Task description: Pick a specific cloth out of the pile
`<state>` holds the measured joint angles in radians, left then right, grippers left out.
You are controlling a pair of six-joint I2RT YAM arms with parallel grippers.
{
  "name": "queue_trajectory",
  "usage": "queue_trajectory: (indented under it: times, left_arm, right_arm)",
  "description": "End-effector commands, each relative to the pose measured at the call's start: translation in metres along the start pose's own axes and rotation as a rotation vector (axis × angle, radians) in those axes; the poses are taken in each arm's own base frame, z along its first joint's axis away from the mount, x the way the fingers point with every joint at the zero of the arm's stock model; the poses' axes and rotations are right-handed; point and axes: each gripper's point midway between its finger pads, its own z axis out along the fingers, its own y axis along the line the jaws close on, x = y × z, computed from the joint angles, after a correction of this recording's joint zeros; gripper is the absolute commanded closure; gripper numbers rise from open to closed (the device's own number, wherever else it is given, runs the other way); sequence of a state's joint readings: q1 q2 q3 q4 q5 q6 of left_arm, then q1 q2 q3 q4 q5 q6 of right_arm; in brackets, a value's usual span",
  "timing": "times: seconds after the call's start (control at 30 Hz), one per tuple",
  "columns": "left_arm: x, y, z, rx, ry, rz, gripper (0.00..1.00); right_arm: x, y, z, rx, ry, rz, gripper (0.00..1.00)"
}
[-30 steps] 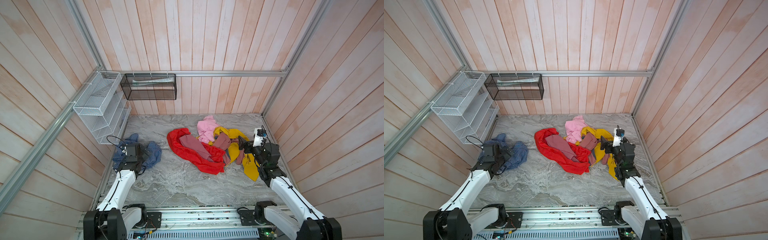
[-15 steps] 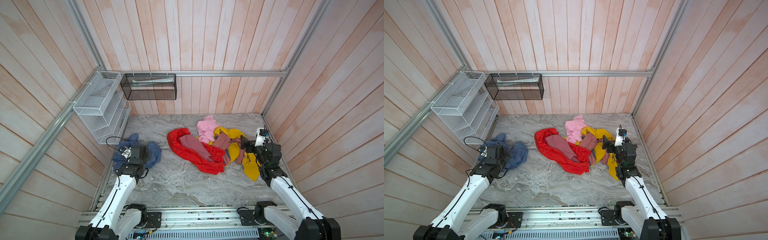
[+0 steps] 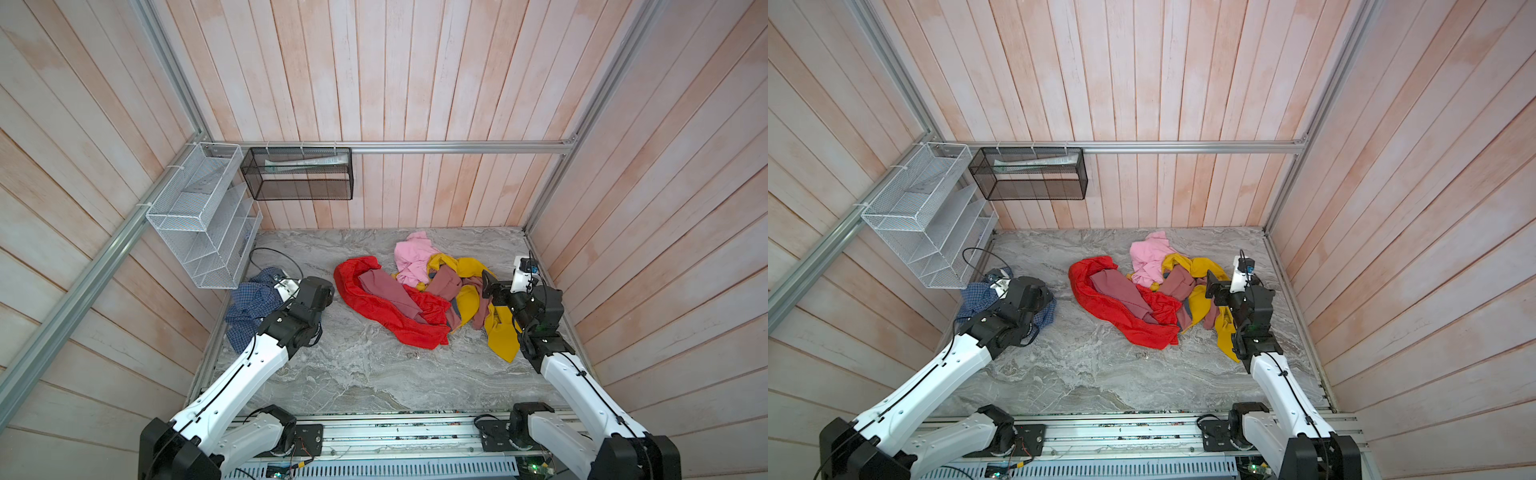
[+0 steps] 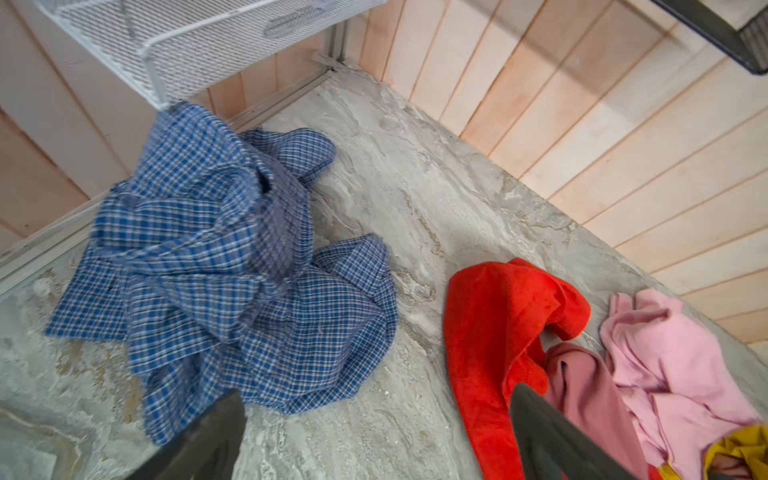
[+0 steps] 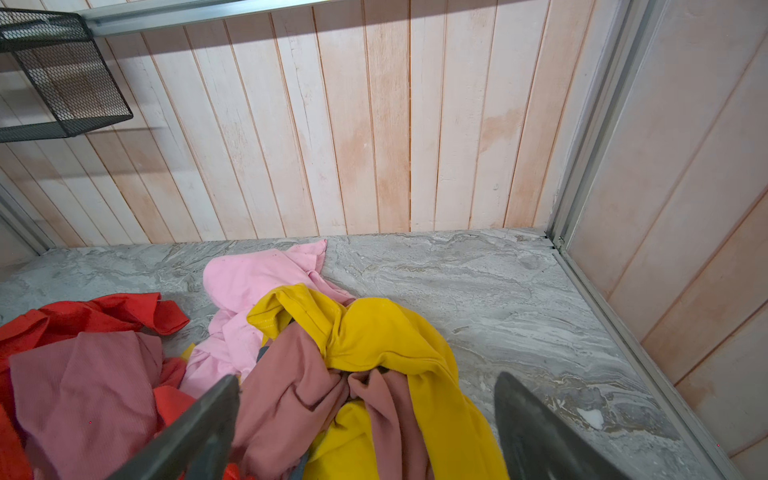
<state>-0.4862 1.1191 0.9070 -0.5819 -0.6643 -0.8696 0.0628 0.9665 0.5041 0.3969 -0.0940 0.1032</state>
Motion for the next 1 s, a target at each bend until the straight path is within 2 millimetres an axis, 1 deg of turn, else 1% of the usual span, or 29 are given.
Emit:
queue_trajectory:
  times: [0.0,0.07,0.13,0.23,0.3,0.33,0.47,0.6,0.67,0.77,0.83,0.87,0.9,0.93,0.97]
  left_arm:
    - [-0.002,-0.026,0.002,0.065,-0.038,0.091,0.0]
    - [0.01,-0.037,0.004,0.112,-0.035,0.127,0.0]
    - [0.026,-0.049,0.004,0.184,-0.028,0.174,0.0]
    - [0.049,-0.071,-0.001,0.366,-0.018,0.258,0.0]
    - [0.064,-0.081,-0.005,0.477,-0.024,0.337,0.0]
    - [0.069,-0.082,-0.006,0.504,-0.029,0.367,0.0]
    - [0.074,-0.083,-0.008,0.546,-0.072,0.465,0.0]
    - [0.074,-0.085,-0.006,0.566,-0.152,0.584,0.0]
    - [0.069,-0.084,-0.003,0.557,-0.198,0.63,0.0]
    - [0.052,-0.079,0.002,0.571,-0.232,0.606,0.0]
    - [0.036,-0.071,0.005,0.541,-0.259,0.572,0.0]
    - [0.029,-0.066,0.006,0.503,-0.271,0.561,0.0]
    - [0.019,-0.053,0.012,0.41,-0.27,0.524,0.0]
    - [0.01,-0.033,0.021,0.296,-0.244,0.456,0.0]
    - [0.005,-0.018,0.027,0.23,-0.211,0.43,0.0]
  right_arm:
    - [-0.002,-0.005,-0.001,0.023,-0.022,0.0,0.04]
    - [0.002,-0.006,-0.003,0.026,-0.022,0.002,0.04]
    - [0.004,-0.007,-0.003,0.027,-0.024,0.005,0.04]
    - [0.008,-0.009,-0.004,0.032,-0.028,0.005,0.05]
    - [0.011,-0.008,-0.004,0.022,-0.033,0.001,0.04]
    - [0.011,-0.009,-0.004,0.024,-0.043,-0.001,0.05]
    - [0.019,-0.009,-0.004,0.021,-0.064,-0.021,0.04]
    - [0.025,-0.013,-0.001,0.034,-0.07,-0.032,0.05]
    - [0.028,-0.015,0.0,0.042,-0.07,-0.037,0.05]
    - [0.029,-0.017,0.001,0.047,-0.07,-0.038,0.05]
    - [0.031,-0.01,0.001,0.003,-0.062,-0.037,0.05]
    - [0.03,-0.008,0.001,-0.011,-0.06,-0.032,0.05]
    - [0.031,-0.007,0.001,-0.018,-0.053,-0.026,0.05]
    - [0.033,-0.006,0.002,-0.02,-0.035,-0.019,0.05]
    - [0.035,-0.006,0.003,-0.022,-0.019,-0.016,0.05]
